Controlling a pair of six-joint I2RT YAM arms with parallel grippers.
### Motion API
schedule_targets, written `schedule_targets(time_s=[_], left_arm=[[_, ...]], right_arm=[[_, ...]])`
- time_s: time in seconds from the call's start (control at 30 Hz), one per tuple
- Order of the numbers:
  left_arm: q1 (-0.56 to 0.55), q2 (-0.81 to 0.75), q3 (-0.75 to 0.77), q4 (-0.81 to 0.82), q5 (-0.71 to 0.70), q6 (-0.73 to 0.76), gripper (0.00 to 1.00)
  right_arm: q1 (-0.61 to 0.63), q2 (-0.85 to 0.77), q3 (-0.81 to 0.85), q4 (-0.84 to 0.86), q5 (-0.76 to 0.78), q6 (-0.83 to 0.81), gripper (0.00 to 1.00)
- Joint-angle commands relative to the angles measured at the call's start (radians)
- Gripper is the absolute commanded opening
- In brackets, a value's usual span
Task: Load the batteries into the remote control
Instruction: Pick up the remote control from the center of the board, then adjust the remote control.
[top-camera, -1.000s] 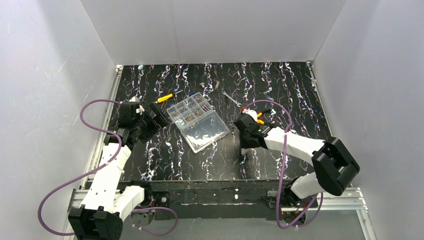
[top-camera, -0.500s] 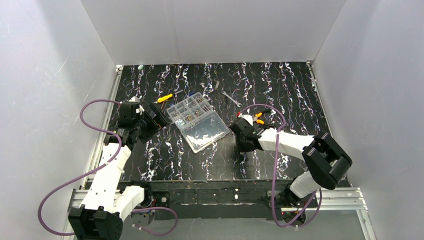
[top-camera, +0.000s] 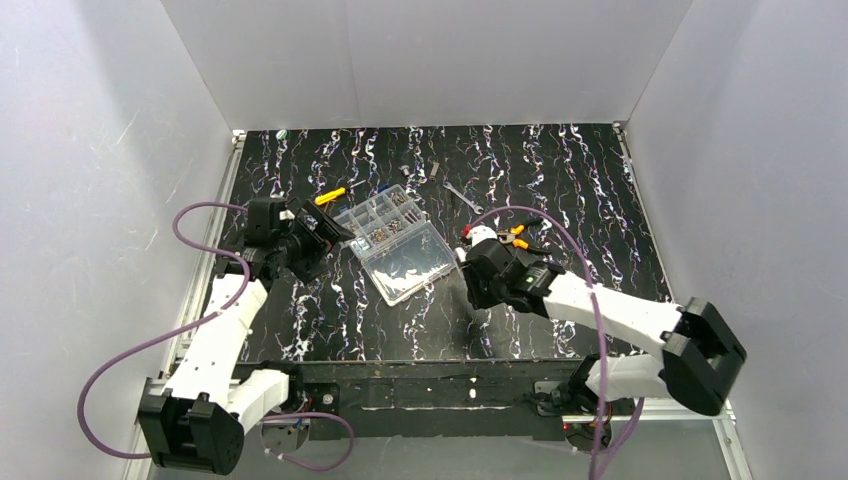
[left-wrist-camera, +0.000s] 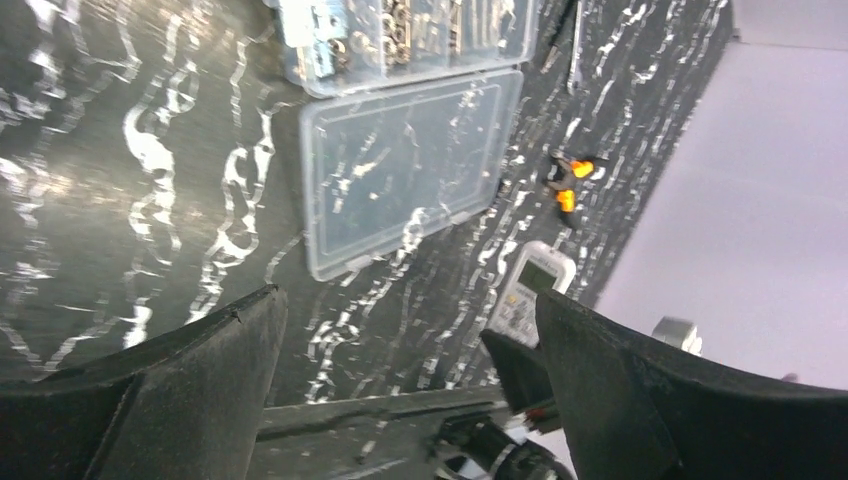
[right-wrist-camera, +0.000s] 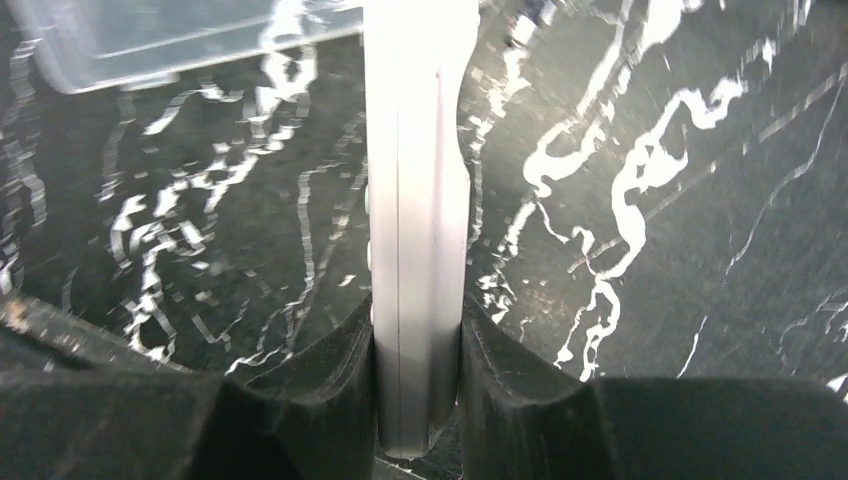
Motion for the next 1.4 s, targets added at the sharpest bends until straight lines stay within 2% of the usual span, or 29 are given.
schedule_targets(time_s=[0.0,0.23,0.33,0.43,0.83,1.03,1.23,1.37], left_arm=[[-0.061,0.033,0.022,0.044,0.085,-0.197,0.94],[-0.212,0.105,0.035,0.146,0.061,-0.34,0.9],[-0.26,0.141,0.034,0.18,0.059,-0.389,0.88],[-0.294,0.168,0.028,0.214,0.057,-0.436,0.87],[-0.356,0.213,0.017,0.297,0.047,-0.51,0.86],[-0.359,0.22,0.01,0.332,0.058,-0.52,0.64],[-0.36,0.243,0.001,0.392,0.087,-0.547,0.63],[-0.36,0.255,-0.004,0.421,0.104,-0.564,0.54]], right_arm=[[0.068,-0.095,0.01,0.071,-0.026,-0.179,0.01],[0.125,-0.085,0.058,0.09,0.019,-0.314,0.04],[0.163,-0.095,0.032,0.196,0.038,-0.406,0.06],[0.183,-0.103,0.016,0.273,0.061,-0.464,0.04],[0.187,-0.011,0.108,0.335,0.135,-0.624,0.01],[0.191,0.025,0.141,0.371,0.135,-0.663,0.01],[0.193,0.066,0.174,0.422,0.141,-0.749,0.01],[0.196,0.086,0.196,0.423,0.149,-0.788,0.01]])
